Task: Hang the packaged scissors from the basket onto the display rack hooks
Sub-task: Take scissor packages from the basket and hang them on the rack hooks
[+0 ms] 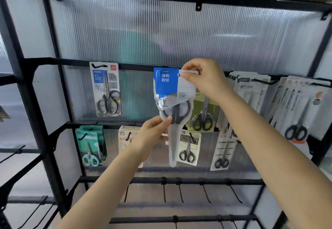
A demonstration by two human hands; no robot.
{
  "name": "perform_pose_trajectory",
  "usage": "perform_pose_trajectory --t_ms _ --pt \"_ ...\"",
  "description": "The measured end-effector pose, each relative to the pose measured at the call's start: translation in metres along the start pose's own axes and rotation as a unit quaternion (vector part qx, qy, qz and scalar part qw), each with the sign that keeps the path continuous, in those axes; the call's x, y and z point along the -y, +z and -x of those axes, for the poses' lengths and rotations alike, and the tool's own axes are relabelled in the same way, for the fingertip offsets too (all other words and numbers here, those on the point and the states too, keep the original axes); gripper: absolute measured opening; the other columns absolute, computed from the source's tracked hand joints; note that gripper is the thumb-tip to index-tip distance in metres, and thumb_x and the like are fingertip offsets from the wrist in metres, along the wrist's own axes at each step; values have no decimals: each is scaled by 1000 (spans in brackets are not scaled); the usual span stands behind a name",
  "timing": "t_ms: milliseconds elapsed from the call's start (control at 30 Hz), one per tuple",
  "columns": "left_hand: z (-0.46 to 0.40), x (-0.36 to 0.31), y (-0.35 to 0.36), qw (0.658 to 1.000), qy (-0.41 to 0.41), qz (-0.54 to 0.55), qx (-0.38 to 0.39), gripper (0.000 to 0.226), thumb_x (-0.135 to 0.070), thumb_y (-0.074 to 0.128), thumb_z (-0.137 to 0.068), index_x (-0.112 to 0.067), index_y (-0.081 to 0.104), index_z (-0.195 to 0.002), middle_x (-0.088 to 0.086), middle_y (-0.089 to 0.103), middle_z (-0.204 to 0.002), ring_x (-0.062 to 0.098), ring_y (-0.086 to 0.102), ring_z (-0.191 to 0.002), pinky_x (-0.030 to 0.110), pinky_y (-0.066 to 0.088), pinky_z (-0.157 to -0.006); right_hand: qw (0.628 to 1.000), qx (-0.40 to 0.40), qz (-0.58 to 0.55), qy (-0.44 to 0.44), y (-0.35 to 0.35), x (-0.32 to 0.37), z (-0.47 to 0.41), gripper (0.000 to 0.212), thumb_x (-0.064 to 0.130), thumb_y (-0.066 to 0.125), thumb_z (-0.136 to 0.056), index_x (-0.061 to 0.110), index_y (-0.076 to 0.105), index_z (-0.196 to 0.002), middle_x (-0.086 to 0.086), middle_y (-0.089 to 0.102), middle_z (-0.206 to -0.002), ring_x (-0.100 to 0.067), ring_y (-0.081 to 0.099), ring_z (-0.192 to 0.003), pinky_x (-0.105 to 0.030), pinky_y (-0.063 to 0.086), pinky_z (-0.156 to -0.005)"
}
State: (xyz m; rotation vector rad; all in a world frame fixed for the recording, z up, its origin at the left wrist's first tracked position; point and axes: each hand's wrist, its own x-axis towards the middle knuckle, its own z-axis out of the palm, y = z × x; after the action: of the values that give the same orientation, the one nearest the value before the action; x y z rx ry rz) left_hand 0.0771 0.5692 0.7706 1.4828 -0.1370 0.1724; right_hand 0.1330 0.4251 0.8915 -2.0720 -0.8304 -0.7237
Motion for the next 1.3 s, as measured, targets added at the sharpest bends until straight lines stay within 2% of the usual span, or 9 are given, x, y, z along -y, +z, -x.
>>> perform_pose_trajectory --t_ms 100,200,333,500,633,800,933,1200,1300 --pt "-3 1 0 1000 4 -3 -8 21 -23 52 -95 -12 68 -87 2 71 -85 17 66 -80 39 55 -84 1000 8 6 -10 2 2 -5 9 14 61 -90 13 69 -95 11 60 -83 7 52 -75 -2 37 -67" --pt "-4 2 0 1000 8 -4 -17 20 -20 53 -95 -11 68 -87 3 71 -84 15 67 -75 32 57 -75 1000 14 6 -6 1 -1 -5 13 13 57 -92 13 70 -97 15 59 -77 5 54 -70 -6 41 -67" --pt "-3 4 2 1000 2 -16 -14 17 -17 55 -93 -10 68 -86 0 72 -80 11 67 -71 28 59 -70 1000 11 -4 4 0 -11 -1 12 12 58 -92 12 69 -96 7 63 -80 1 57 -70 -13 45 -73" --pt "-8 4 4 999 4 -35 -18 16 -19 56 -93 -9 69 -92 4 71 -88 15 66 -77 31 58 -75 999 -7 -36 22 0 -16 1 10 13 60 -91 19 68 -92 13 62 -78 1 58 -71 -19 49 -76" --pt "-8 2 5 999 24 -22 -13 16 -18 55 -93 -9 68 -89 -2 72 -79 10 67 -71 27 59 -69 999 -18 -38 24 -3 -13 -2 11 13 59 -91 17 68 -94 16 61 -79 4 57 -72 -12 46 -72" --pt "-9 -1 4 999 39 -25 -13 17 -17 54 -93 -8 67 -88 -4 71 -77 8 66 -70 32 58 -72 999 -8 -25 22 -3 -8 -8 12 13 57 -92 14 69 -95 16 60 -78 9 54 -71 3 38 -65" --pt "-9 2 -2 999 26 -20 -8 17 -17 55 -93 -7 68 -89 1 72 -82 13 69 -76 35 60 -73 1000 0 -24 19 2 -8 -8 12 12 58 -91 12 70 -94 15 60 -75 9 54 -69 2 39 -67" --pt "-10 4 -2 1000 14 -23 3 16 -16 55 -92 -5 67 -91 0 72 -79 11 67 -71 29 59 -66 999 2 -28 38 2 -14 -8 13 13 59 -91 11 71 -97 16 59 -77 7 54 -69 -1 40 -65" --pt "-11 7 -1 1000 4 -17 0 17 -16 54 -94 -4 67 -92 0 72 -79 10 67 -69 26 58 -63 999 1 -7 32 9 -16 -10 15 13 59 -91 10 71 -100 13 59 -81 6 53 -75 -1 38 -69"
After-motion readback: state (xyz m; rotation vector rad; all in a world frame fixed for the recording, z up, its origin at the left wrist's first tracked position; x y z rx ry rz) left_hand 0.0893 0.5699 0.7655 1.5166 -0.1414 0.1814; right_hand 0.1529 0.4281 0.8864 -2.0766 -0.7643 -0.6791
